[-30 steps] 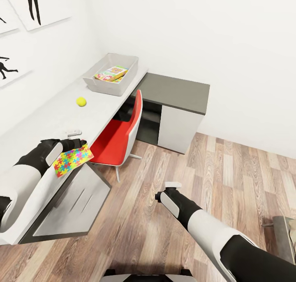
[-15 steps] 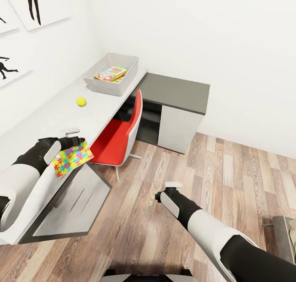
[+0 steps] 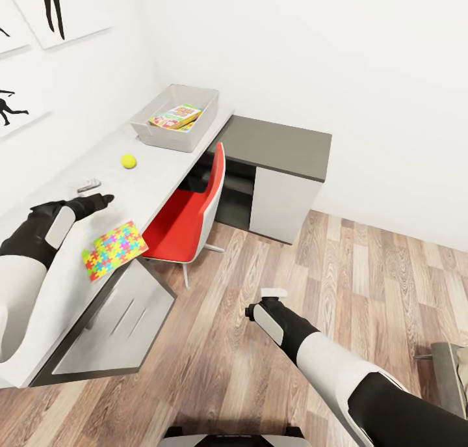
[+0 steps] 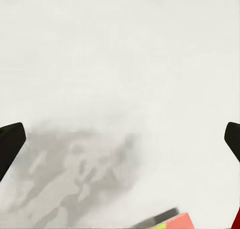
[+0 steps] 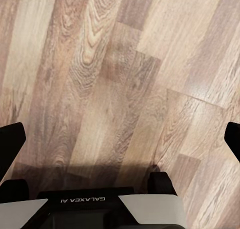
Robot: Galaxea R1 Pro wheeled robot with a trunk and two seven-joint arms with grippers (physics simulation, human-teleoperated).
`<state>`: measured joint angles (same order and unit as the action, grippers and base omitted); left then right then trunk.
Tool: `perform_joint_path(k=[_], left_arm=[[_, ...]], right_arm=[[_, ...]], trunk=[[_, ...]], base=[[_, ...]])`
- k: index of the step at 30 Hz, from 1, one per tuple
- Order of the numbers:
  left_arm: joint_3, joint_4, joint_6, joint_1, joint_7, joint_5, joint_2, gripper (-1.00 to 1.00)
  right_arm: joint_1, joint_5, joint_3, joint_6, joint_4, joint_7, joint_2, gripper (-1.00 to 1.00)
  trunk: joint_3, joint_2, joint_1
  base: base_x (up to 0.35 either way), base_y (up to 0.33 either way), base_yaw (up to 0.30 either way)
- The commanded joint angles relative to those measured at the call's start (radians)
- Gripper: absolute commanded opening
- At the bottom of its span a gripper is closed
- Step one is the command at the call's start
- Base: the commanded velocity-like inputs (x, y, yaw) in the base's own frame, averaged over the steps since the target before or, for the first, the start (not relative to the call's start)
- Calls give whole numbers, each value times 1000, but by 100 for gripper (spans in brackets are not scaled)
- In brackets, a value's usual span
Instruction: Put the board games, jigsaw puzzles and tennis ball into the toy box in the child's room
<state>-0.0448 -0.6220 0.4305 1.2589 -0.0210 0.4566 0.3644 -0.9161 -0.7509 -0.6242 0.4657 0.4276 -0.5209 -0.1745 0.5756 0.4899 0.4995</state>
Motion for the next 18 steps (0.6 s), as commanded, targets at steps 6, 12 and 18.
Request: perform_joint_path(k=[6, 12, 18], left_arm=[[47, -22, 148, 0, 0, 10, 50, 100], [118, -61, 380, -2, 37, 13, 122, 100], [135, -67, 560, -57, 330, 14, 287, 100]], right_arm=[[-1, -5, -6, 4, 0, -7, 0, 100], [-1, -5, -5, 4, 1, -4, 0, 100], [-1, -5, -5, 4, 3, 0, 0, 100]], trunk=[[1, 1, 0], [1, 1, 0], [1, 1, 0]], base=[[0, 0, 0], [0, 0, 0], [0, 0, 0]])
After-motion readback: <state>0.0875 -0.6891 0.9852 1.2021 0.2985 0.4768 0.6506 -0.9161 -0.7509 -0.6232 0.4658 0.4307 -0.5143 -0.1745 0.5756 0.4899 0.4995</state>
